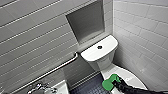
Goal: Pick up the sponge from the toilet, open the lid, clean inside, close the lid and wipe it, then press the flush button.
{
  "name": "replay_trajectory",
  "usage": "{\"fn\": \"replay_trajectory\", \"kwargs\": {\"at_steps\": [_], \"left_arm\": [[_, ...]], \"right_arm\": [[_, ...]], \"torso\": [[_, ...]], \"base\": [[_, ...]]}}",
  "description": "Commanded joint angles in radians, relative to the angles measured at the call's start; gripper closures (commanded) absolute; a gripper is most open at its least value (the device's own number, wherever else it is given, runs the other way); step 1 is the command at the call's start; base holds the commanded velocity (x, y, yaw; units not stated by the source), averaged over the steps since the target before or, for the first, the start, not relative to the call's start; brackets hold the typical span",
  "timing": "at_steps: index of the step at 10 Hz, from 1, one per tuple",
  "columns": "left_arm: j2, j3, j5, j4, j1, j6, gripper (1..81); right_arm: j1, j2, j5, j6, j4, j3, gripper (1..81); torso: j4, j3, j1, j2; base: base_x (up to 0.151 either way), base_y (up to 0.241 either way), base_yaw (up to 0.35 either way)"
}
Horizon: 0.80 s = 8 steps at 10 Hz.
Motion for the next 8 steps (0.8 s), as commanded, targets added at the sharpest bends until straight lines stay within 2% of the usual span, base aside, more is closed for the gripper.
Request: {"fn": "replay_trajectory", "kwargs": {"at_steps": [1, 4, 6, 8], "left_arm": [[-0.025, -0.01, 0.096, 0.003, 0.013, 0.005, 1.0], [-0.02, -0.01, 0.096, 0.005, 0.016, 0.005, 1.0], [-0.02, -0.01, 0.096, 0.003, 0.016, 0.005, 1.0], [-0.02, -0.01, 0.096, 0.005, 0.015, 0.005, 1.0]], "right_arm": [[-0.082, -0.209, 0.02, -0.002, -0.062, 0.285, 81.1], [-0.12, -0.351, 0.044, 0.041, -0.08, 0.404, 81.1], [-0.142, -0.45, 0.103, 0.065, -0.092, 0.509, 81.1], [-0.198, -0.534, 0.168, 0.148, -0.179, 0.616, 81.1]], "torso": [[0.0, 0.0, 0.0, 0.0], [0.0, 0.0, 0.0, 0.0], [0.0, 0.0, 0.0, 0.0], [0.0, 0.0, 0.0, 0.0]], "base": [[0.0, 0.0, 0.0], [0.0, 0.0, 0.0], [0.0, 0.0, 0.0], [0.0, 0.0, 0.0]]}}
